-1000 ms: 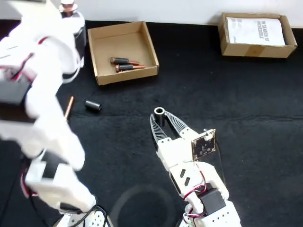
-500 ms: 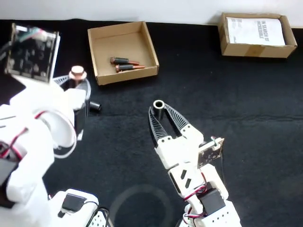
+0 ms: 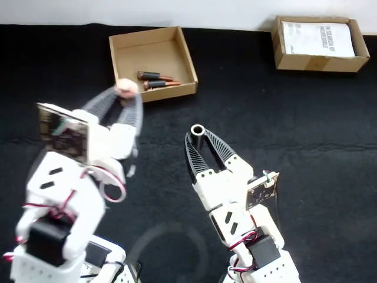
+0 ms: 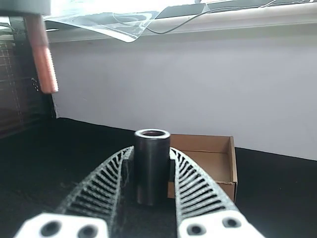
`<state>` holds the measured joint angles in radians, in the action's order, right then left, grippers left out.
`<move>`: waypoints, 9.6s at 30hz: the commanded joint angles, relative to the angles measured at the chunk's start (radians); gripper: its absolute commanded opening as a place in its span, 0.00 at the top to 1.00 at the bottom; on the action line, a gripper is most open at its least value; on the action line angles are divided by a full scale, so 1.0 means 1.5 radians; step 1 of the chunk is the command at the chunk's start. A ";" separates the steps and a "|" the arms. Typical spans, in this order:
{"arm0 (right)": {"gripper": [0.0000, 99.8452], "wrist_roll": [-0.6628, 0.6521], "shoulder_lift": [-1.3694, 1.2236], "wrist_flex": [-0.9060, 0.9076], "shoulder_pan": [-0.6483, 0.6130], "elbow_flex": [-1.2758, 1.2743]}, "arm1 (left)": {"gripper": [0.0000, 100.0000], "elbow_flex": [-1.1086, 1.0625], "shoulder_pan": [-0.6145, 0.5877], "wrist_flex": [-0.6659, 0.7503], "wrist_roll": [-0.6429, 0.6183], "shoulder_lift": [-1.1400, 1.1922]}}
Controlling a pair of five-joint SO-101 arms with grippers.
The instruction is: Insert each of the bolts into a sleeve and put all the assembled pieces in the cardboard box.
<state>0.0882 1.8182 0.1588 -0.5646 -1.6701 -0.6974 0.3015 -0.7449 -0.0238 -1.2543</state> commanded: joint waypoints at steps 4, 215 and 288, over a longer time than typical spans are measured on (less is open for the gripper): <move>0.99 0.006 0.002 -0.011 -0.006 -0.092 | 0.99 -0.005 0.090 0.041 0.001 0.047; 0.77 -0.258 -1.878 0.824 -0.133 2.005 | 0.97 -0.664 -0.653 -0.179 0.029 -0.369; 0.99 -0.265 -2.151 0.816 -0.210 2.195 | 0.97 -0.664 -0.828 -0.207 0.028 -0.373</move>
<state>-0.3122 -1.4147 1.3311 -0.9129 1.5812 -1.6794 -0.9260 -1.0549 0.0130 -1.7852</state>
